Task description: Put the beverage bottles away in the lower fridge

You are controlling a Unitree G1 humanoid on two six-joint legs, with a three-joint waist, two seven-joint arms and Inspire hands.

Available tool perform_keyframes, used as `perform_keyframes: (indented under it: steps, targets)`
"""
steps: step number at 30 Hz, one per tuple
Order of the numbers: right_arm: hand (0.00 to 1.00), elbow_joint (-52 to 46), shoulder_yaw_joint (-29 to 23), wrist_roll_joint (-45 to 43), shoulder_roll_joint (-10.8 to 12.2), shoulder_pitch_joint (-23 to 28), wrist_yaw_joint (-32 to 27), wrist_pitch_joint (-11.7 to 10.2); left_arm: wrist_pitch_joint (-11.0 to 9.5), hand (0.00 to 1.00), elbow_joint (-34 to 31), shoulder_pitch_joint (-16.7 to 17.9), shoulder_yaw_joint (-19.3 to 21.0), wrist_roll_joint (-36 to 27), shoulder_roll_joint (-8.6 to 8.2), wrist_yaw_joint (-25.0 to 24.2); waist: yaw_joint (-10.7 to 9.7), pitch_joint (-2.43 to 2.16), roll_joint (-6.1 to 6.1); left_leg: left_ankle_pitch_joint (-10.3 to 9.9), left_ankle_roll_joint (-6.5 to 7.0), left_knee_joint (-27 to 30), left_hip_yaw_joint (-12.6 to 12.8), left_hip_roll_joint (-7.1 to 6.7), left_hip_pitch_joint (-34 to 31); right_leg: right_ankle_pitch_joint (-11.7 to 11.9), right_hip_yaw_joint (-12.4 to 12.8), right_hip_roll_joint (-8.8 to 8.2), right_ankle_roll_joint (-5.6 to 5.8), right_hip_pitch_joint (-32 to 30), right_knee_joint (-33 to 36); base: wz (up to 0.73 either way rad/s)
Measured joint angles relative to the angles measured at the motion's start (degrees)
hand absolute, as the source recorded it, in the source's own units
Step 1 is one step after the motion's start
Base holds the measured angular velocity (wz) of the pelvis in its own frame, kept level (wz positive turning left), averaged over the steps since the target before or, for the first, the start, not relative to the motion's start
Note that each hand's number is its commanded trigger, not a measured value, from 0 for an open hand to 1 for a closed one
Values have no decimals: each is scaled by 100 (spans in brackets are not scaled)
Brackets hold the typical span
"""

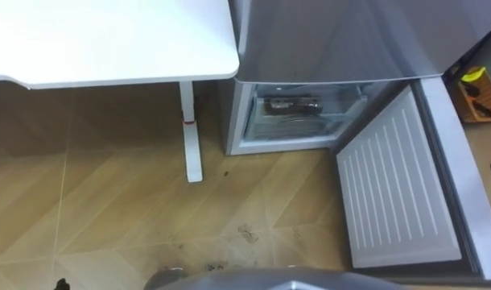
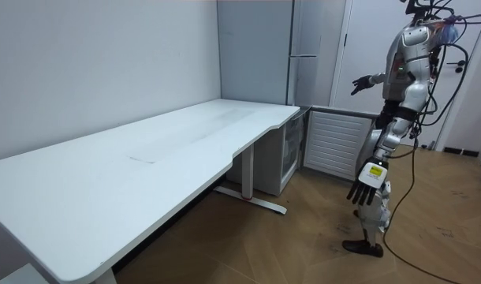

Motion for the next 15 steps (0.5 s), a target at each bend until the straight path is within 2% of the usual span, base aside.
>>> perform_keyframes:
  steps: [2, 5, 8, 10, 11, 15]
  targets:
    - [0, 111, -4, 26, 0, 4, -55, 0, 0, 0, 0, 0, 0, 48, 1, 0, -2, 0, 2, 0, 0, 2, 4, 0, 0, 0, 9, 0, 0, -3, 0, -2]
    - [0, 458, 11, 275, 4, 21, -63, -27, 0, 0, -2, -14, -34, 42, 21, -11, 0, -39, 74, 3, -5, 13, 8, 15, 2, 17, 8, 22, -22, 39, -65, 1]
    - [0, 726, 10, 563, 8, 68, -37, 42, 36, 0, 0, 62, -32, 43, 18, -41, 24, -28, 103, -1, -13, -1, 0, 19, 93, 19, 2, 32, -23, 128, -80, -1]
    - [0, 758, 3, 792, 8, 74, -28, 64, 47, 0, -10, 92, -24, 51, 21, -114, 17, -8, 194, -1, -12, 12, 5, 18, 90, 20, 17, 33, -24, 118, -79, 0]
    - [0, 758, 2, 870, 8, 83, -21, 64, 47, 0, -25, 97, -17, 70, 23, -128, 17, -21, 168, -1, -12, 12, 6, 18, 90, 21, 18, 33, -25, 115, -78, 0]
    - [0, 834, -21, 1308, 17, 171, 177, 79, 41, 0, -96, 92, 132, 215, 34, -222, 23, -30, 356, 5, -18, -5, 8, 18, 89, 22, 11, 33, -28, 107, -77, 0]
